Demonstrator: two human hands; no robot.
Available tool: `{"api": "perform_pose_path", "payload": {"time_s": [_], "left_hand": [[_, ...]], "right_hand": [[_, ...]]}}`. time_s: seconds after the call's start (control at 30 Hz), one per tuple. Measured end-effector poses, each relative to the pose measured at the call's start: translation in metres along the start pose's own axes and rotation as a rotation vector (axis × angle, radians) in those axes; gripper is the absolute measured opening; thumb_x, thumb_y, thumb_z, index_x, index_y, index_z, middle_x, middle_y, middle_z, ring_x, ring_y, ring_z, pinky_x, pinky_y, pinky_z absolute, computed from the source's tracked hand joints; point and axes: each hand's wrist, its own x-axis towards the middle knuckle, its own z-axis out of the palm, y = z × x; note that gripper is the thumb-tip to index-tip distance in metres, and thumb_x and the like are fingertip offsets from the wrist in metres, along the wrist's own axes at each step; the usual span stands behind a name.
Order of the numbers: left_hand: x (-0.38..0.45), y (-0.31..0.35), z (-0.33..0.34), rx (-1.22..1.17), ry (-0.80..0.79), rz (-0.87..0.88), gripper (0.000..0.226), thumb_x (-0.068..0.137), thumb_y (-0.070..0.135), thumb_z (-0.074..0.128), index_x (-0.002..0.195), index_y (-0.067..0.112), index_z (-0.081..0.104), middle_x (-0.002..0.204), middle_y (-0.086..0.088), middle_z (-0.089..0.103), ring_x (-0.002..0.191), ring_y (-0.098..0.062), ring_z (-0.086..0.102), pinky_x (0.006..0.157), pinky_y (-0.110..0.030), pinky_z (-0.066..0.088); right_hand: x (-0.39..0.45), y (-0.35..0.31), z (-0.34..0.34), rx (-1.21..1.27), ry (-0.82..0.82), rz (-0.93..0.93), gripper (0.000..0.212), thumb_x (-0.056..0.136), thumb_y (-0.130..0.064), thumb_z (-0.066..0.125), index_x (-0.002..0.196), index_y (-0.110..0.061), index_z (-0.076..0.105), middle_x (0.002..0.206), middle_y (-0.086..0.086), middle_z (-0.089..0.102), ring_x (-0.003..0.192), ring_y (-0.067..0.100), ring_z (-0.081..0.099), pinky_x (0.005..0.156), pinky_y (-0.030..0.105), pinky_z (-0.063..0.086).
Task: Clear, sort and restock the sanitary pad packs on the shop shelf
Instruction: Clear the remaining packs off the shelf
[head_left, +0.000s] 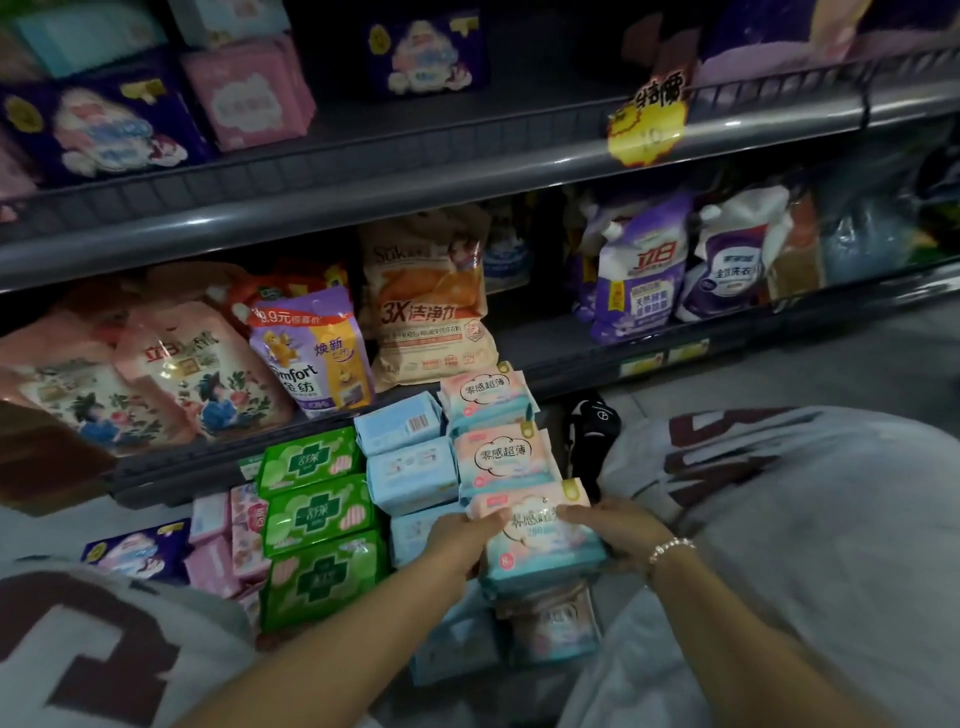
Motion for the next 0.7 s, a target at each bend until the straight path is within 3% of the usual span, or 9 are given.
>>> {"api": "perform_pose_path", "payload": {"time_s": [0.07, 0.13, 0.2, 0.27, 0.33, 0.47, 0.6, 0.7], "left_hand": [[0.008, -0.008, 0.004, 0.033, 0.024, -0.002, 0.025, 0.085, 0.021, 0.074, 0.1, 0.005, 0.063, 0.106, -0.014, 0.071, 0.09, -0.026, 0.068, 0.075, -0.034, 0.055], [0.016, -0.012, 0.004, 0.049, 0.044, 0.016, 0.031, 0.084, 0.023, 0.074, 0.105, 0.003, 0.064, 0.107, -0.013, 0.071, 0.096, -0.029, 0.068, 0.086, -0.039, 0.055], [0.025, -0.014, 0.002, 0.045, 0.055, 0.03, 0.039, 0.082, 0.027, 0.077, 0.111, 0.005, 0.064, 0.11, -0.012, 0.07, 0.098, -0.029, 0.068, 0.09, -0.041, 0.054], [0.04, -0.021, -0.001, 0.044, 0.052, 0.048, 0.05, 0.076, 0.035, 0.08, 0.115, 0.008, 0.063, 0.113, -0.01, 0.07, 0.1, -0.029, 0.067, 0.094, -0.045, 0.053], [0.049, -0.027, -0.003, 0.048, 0.041, 0.059, 0.053, 0.074, 0.04, 0.08, 0.115, 0.011, 0.064, 0.113, -0.008, 0.07, 0.102, -0.028, 0.067, 0.096, -0.045, 0.051], [0.046, -0.026, -0.005, 0.056, 0.025, 0.082, 0.056, 0.074, 0.045, 0.079, 0.115, 0.01, 0.064, 0.113, -0.008, 0.07, 0.102, -0.028, 0.067, 0.096, -0.046, 0.051], [0.041, -0.021, -0.003, 0.064, 0.038, 0.075, 0.06, 0.075, 0.044, 0.079, 0.119, 0.009, 0.058, 0.118, -0.007, 0.067, 0.104, -0.027, 0.065, 0.097, -0.044, 0.051], [0.03, -0.015, 0.0, 0.074, 0.09, 0.12, 0.076, 0.073, 0.044, 0.08, 0.134, 0.012, 0.047, 0.129, -0.006, 0.06, 0.112, -0.027, 0.061, 0.1, -0.043, 0.048]], "right_hand": [[0.014, 0.008, 0.0, -0.028, 0.003, 0.014, 0.04, 0.067, -0.037, 0.084, 0.089, -0.007, 0.07, 0.094, 0.012, 0.074, 0.087, 0.027, 0.071, 0.08, 0.04, 0.059], [0.026, 0.013, 0.002, -0.051, 0.031, -0.019, 0.032, 0.072, -0.035, 0.082, 0.083, -0.008, 0.07, 0.099, 0.014, 0.073, 0.093, 0.029, 0.069, 0.09, 0.044, 0.055], [0.028, 0.013, 0.008, -0.051, 0.063, -0.041, 0.025, 0.079, -0.033, 0.078, 0.079, -0.01, 0.067, 0.098, 0.012, 0.072, 0.094, 0.029, 0.068, 0.09, 0.042, 0.054], [0.026, 0.011, 0.014, -0.068, 0.113, -0.079, 0.024, 0.085, -0.031, 0.073, 0.075, -0.011, 0.063, 0.09, 0.007, 0.068, 0.088, 0.025, 0.065, 0.078, 0.033, 0.054], [0.028, 0.013, 0.017, -0.106, 0.158, -0.127, 0.028, 0.087, -0.033, 0.07, 0.089, -0.006, 0.065, 0.092, 0.007, 0.067, 0.088, 0.023, 0.064, 0.071, 0.029, 0.051], [0.03, 0.017, 0.018, -0.138, 0.163, -0.167, 0.039, 0.087, -0.036, 0.07, 0.104, -0.001, 0.065, 0.102, 0.01, 0.07, 0.094, 0.025, 0.066, 0.082, 0.032, 0.051], [0.033, 0.021, 0.018, -0.128, 0.201, -0.184, 0.043, 0.086, -0.034, 0.071, 0.112, 0.0, 0.065, 0.106, 0.01, 0.07, 0.093, 0.022, 0.064, 0.069, 0.025, 0.047], [0.028, 0.018, 0.017, -0.082, 0.251, -0.204, 0.058, 0.086, -0.029, 0.072, 0.133, -0.001, 0.052, 0.128, 0.014, 0.061, 0.112, 0.027, 0.06, 0.081, 0.025, 0.045]]}}
